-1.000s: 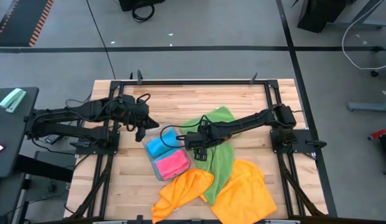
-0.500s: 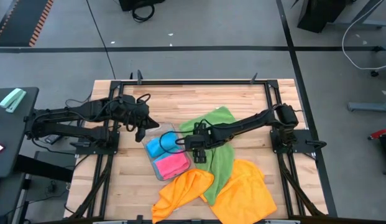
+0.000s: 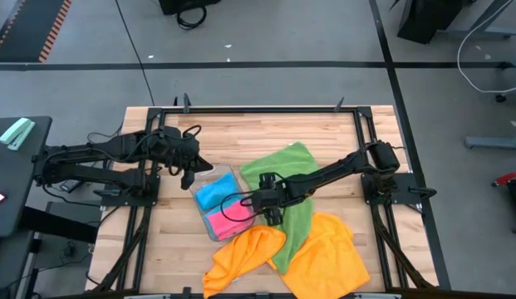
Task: Fold microfiber towels
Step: Fold the top green towel
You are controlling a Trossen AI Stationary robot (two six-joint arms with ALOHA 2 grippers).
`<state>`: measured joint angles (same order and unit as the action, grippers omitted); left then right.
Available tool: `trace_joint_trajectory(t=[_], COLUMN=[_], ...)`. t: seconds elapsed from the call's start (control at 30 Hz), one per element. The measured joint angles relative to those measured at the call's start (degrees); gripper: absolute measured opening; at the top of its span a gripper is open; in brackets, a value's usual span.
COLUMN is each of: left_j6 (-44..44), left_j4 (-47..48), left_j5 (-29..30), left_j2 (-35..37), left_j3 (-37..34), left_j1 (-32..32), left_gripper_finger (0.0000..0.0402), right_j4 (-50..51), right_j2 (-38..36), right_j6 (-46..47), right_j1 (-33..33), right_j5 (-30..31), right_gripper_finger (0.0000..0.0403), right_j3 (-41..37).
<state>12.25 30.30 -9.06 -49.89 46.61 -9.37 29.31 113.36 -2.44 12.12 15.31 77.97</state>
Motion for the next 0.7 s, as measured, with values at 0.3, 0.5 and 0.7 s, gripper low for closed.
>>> trace_joint_trajectory(t=[0.3,0.5,0.7], left_j6=[0.0,0.0,0.0], left_j4=[0.0,0.0,0.0], left_j5=[0.3,0.4,0.4], left_j2=[0.0,0.0,0.0], left_j3=[0.0,0.0,0.0], left_j1=[0.0,0.0,0.0], left_gripper_finger=[0.0018,0.0014,0.0025], right_j4=[-3.0,-4.3,-4.5], right_j2=[0.0,0.0,0.0], right_j6=[-0.5,-0.8,-0.4], right_j1=[0.0,-0.2,-0.7], right_j5=[2.7,2.7,2.7], right_gripper_finger=[0.0298,0.027,0.0219], right_j3=[-2.8,-2.9,-2.9])
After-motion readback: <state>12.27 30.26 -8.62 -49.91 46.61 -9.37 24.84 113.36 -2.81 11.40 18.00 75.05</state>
